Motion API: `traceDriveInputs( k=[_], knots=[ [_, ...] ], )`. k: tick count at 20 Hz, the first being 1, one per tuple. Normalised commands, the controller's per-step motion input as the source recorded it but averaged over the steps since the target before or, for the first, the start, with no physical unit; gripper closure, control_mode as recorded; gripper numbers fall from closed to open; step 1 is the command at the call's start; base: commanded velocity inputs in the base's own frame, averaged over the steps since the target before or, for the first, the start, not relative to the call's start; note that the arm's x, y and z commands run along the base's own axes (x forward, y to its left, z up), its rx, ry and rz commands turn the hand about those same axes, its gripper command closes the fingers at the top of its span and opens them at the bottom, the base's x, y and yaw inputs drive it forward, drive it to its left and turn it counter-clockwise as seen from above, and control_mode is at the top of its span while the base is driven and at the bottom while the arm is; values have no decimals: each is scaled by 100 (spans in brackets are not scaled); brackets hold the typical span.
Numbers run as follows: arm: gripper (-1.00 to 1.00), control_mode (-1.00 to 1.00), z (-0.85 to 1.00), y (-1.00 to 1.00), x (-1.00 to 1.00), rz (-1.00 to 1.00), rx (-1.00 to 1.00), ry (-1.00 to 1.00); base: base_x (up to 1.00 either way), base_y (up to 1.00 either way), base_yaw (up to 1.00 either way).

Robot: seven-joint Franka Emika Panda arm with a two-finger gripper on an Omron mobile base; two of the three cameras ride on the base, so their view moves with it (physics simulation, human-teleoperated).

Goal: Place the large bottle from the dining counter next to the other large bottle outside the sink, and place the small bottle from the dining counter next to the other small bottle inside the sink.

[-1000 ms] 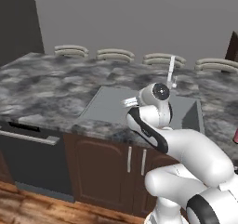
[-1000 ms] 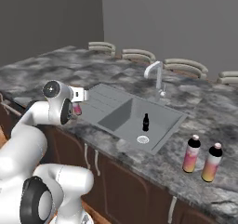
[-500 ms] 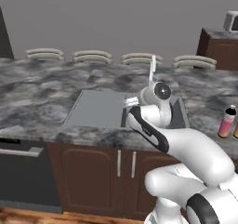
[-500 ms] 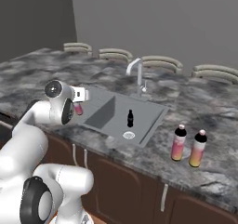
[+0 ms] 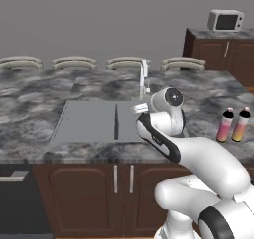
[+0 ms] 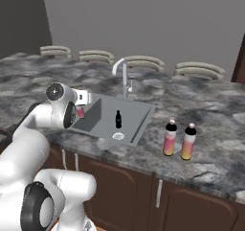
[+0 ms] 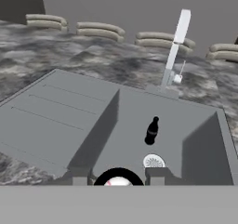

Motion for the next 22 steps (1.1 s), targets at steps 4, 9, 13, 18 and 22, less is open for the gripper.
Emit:
traceDriveInputs(
  k=[4,9,13,18,22],
  knots=[
    [100,100,0,0,0,0,0,0,10,24,-25],
    [100,100,0,0,0,0,0,0,29,14,-19],
    [100,100,0,0,0,0,0,0,41,8,-13],
    [100,100,0,0,0,0,0,0,30,12,-11],
    [100,100,0,0,0,0,0,0,3,15,-1]
  ],
)
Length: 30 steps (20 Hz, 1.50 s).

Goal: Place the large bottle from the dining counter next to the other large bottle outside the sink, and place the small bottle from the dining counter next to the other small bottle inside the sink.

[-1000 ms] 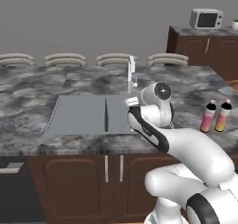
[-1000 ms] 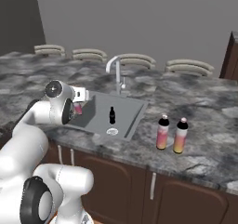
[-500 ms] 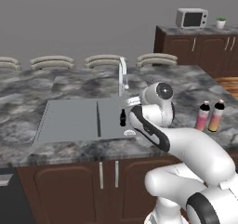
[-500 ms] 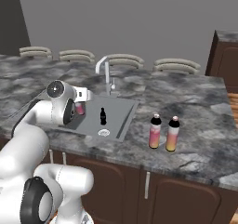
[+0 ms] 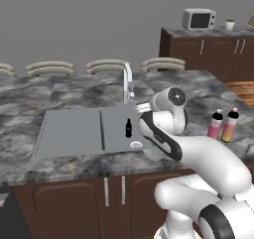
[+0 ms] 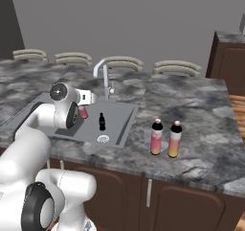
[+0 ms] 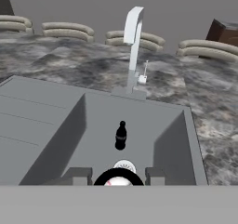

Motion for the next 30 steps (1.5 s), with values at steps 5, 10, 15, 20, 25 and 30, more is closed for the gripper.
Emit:
traceDriveInputs(
  k=[5,10,15,20,25,30],
  knots=[
    [100,100,0,0,0,0,0,0,9,8,0],
    [100,100,0,0,0,0,0,0,12,7,0],
    [100,100,0,0,0,0,0,0,1,7,0],
    [100,-100,-1,1,0,0,0,0,0,0,0],
    [100,-100,-6,0,0,0,0,0,0,0,0],
    [100,-100,-9,0,6,0,0,0,0,0,0]
  ],
)
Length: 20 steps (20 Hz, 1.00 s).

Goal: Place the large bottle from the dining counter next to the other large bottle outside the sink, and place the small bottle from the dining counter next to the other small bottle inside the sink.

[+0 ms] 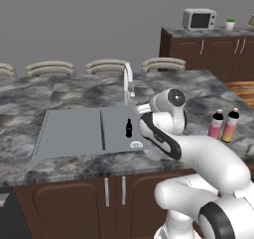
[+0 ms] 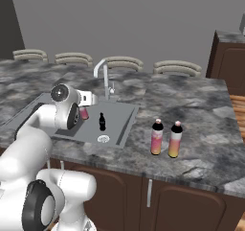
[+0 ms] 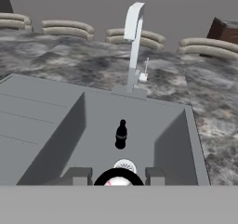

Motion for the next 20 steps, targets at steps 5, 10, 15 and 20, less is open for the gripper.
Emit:
traceDriveInputs(
  k=[5,10,15,20],
  knots=[
    [100,-100,-5,-10,5,-1,0,0,0,0,0],
    [100,-100,-8,-15,9,-1,0,0,0,0,0],
    [100,-100,-18,-2,24,-2,0,0,0,0,0],
    [100,-100,-20,0,18,-1,0,0,0,0,0]
  ],
)
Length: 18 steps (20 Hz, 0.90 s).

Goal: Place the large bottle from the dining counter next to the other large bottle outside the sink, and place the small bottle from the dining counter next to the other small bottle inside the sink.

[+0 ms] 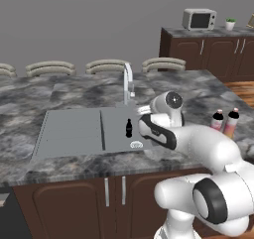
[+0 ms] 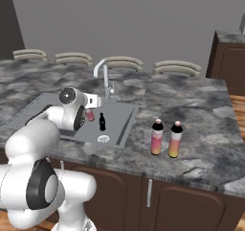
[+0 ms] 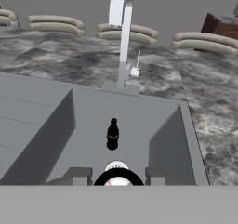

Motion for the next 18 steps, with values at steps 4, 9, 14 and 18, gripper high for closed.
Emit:
traceDriveInputs(
  k=[4,9,14,18],
  knots=[
    [100,-100,-21,-1,4,0,0,0,0,0,0],
    [100,-100,-25,-6,0,0,0,0,0,0,0],
    [100,-100,-25,-12,0,0,0,0,0,0,0],
    [100,-100,-25,-11,11,-1,0,0,0,0,0]
  ],
)
